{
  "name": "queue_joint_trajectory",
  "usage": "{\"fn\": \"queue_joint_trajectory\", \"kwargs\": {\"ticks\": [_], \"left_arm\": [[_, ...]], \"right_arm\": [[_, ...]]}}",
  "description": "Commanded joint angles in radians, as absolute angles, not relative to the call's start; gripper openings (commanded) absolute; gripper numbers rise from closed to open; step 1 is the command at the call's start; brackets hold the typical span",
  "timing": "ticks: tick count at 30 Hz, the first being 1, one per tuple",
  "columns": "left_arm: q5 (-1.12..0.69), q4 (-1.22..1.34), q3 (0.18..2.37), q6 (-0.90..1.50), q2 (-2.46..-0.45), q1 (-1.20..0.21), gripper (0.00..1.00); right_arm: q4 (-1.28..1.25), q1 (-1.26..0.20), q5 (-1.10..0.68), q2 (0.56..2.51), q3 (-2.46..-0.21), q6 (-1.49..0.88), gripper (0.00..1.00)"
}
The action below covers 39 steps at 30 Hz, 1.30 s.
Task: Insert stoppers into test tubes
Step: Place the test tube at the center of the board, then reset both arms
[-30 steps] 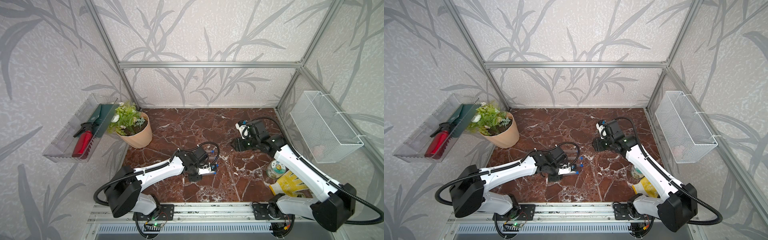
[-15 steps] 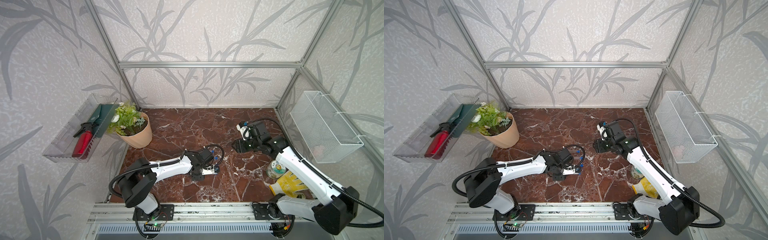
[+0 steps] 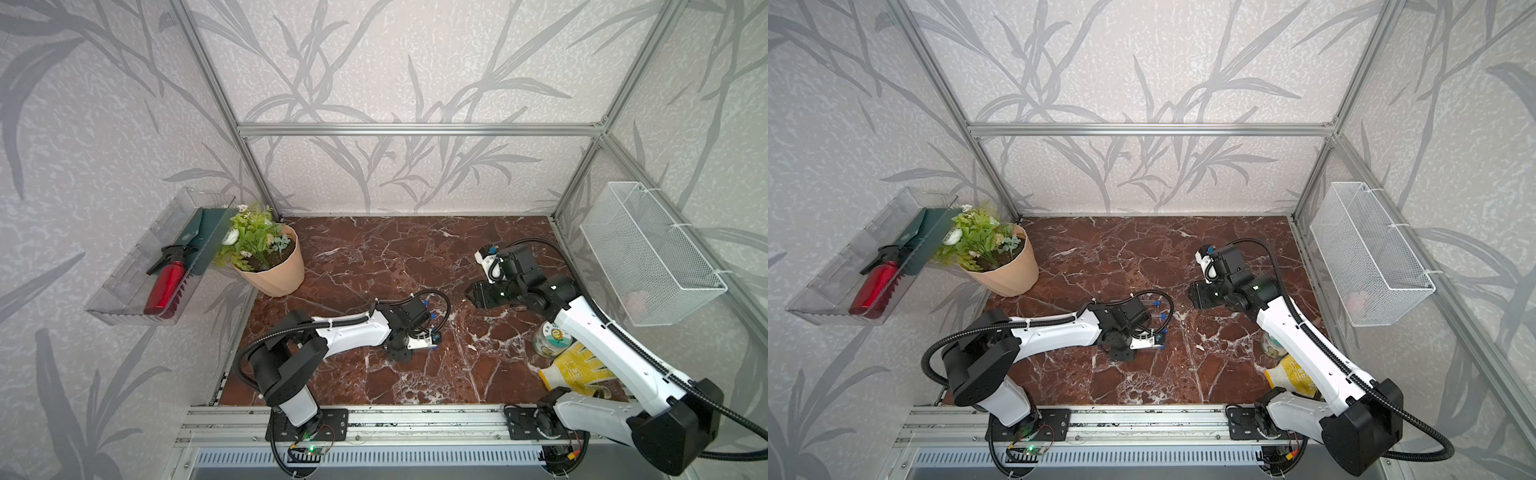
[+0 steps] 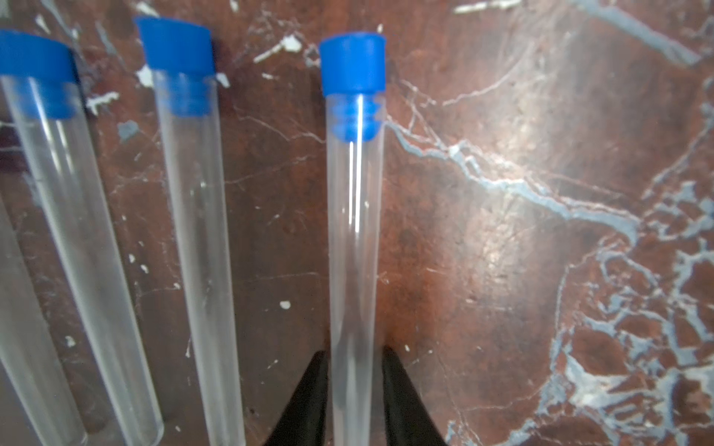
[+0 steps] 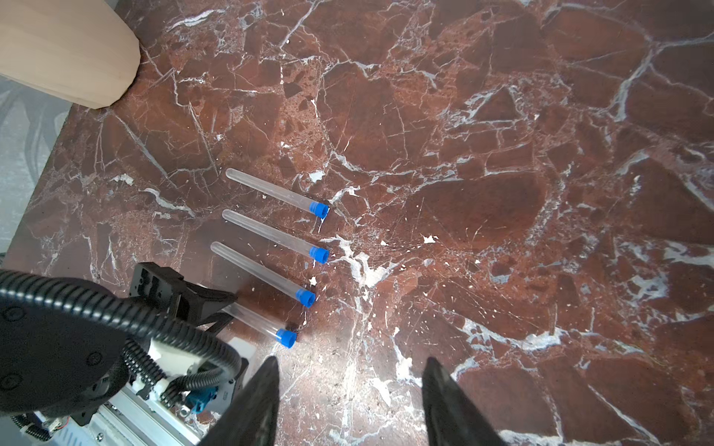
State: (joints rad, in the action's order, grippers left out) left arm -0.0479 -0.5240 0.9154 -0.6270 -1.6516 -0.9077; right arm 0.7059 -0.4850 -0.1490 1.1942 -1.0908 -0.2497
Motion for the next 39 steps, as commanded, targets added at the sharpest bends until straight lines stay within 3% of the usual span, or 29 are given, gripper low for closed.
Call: {"fn": "queue_joint_trajectory", "kwargs": {"ticks": [1,5,7,10,12,14,16,23,27,39], "left_arm": [[-0.041,-0.528,0.934,-0.642,-1.661,-0.907,0.35],[-0.027,-0.528,0.938,-0.634,-1.624,-0.907,0.47],[-0.029,-0.516,0.938,-0.618,-1.563,-0.907,0.65],[-0.038,-0.462,0.929,-0.559,-1.424,-0.906,0.76],[0.019,-0.332,0.876,-0.461,-1.316,-0.900,0.80],[0.111,-0.156,0.790,-0.365,-1.210,-0.873,0.94],[0.231,0.007,0.698,-0.244,-1.124,-0.809,0.99],[0.541,0.170,0.515,-0.025,-1.031,-0.517,0.99],[0.518,0.270,0.442,0.051,-1.053,-0.331,0.99],[0.313,0.712,0.408,-0.045,-1.401,-0.109,0.95]], "right_arm": [[0.731,-0.485,-0.133,1.173,-1.080,-0.229,0.59],[0.734,-0.484,-0.127,1.169,-1.076,-0.227,0.59],[0.726,-0.483,-0.123,1.162,-1.069,-0.229,0.59],[0.701,-0.472,-0.122,1.151,-1.049,-0.232,0.60],[0.666,-0.461,-0.113,1.141,-1.027,-0.228,0.60],[0.597,-0.438,-0.087,1.127,-0.989,-0.214,0.60],[0.503,-0.411,-0.025,1.117,-0.936,-0.195,0.60],[0.015,-0.299,0.183,1.114,-0.661,0.006,0.60],[-0.428,-0.235,0.158,1.188,-0.456,0.193,0.63],[-0.778,-0.091,-0.069,1.504,-0.432,0.093,0.63]]}}
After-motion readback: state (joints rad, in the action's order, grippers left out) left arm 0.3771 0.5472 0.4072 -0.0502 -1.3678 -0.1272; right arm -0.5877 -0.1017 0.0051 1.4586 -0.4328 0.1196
